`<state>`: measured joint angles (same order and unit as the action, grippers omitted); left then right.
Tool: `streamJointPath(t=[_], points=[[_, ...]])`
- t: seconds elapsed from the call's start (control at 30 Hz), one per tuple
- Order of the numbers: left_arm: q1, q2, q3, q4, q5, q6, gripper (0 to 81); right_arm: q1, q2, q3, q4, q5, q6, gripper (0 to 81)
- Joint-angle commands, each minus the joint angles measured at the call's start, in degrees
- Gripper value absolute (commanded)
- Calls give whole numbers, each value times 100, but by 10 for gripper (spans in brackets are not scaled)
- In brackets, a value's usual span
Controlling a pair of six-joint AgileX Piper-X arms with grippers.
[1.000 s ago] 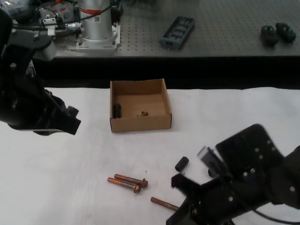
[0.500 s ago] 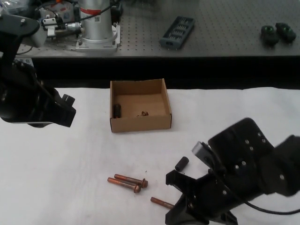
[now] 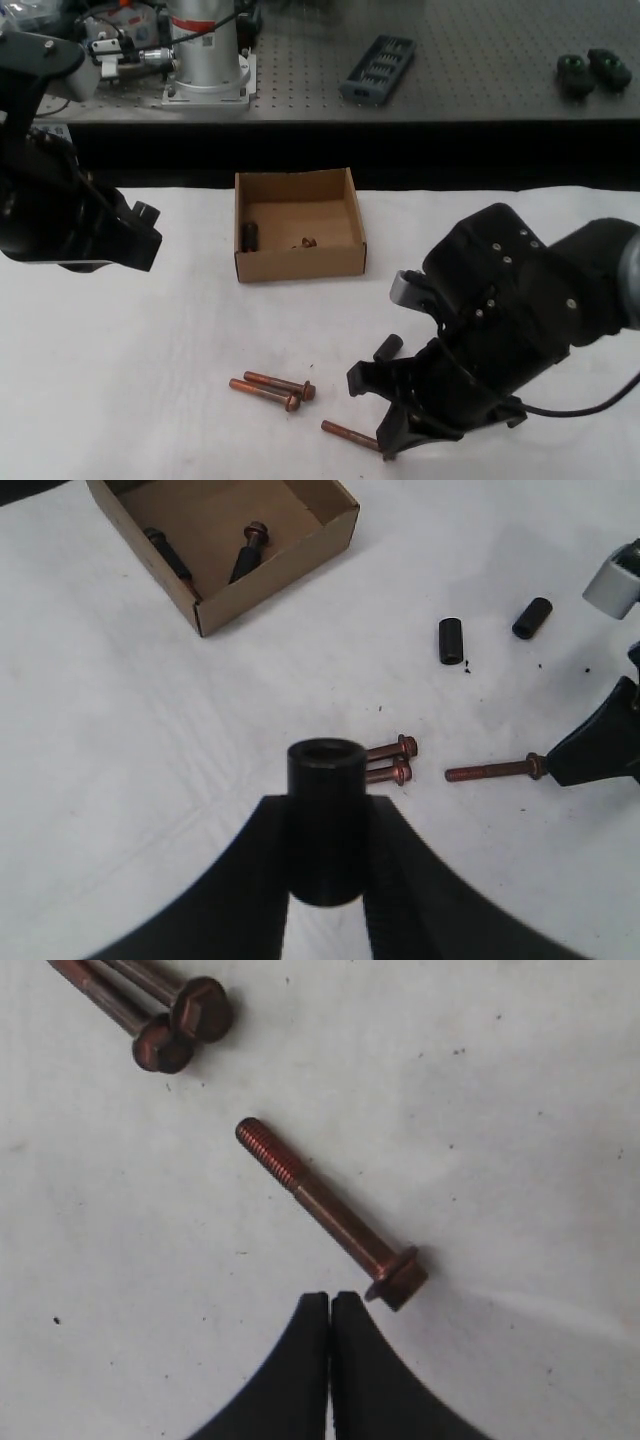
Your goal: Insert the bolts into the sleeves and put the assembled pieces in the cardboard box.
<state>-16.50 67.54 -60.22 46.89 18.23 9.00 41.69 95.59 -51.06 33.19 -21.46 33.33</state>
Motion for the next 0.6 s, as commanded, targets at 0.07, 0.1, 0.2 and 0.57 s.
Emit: streamJointPath(t=[0.07, 0.1, 0.2, 0.57], points=[[11, -64, -17, -67, 52, -49, 6, -33, 259, -312, 507, -78, -427, 19], [11, -64, -17, -67, 52, -49, 6, -33, 271, -350, 599, -32, -500, 19], [11, -64, -17, -67, 52, -49, 6, -33, 269, -358, 674, 35, -558, 19], [11, -64, -17, -67, 52, -49, 6, 139, 269, -358, 736, -11, -594, 19]])
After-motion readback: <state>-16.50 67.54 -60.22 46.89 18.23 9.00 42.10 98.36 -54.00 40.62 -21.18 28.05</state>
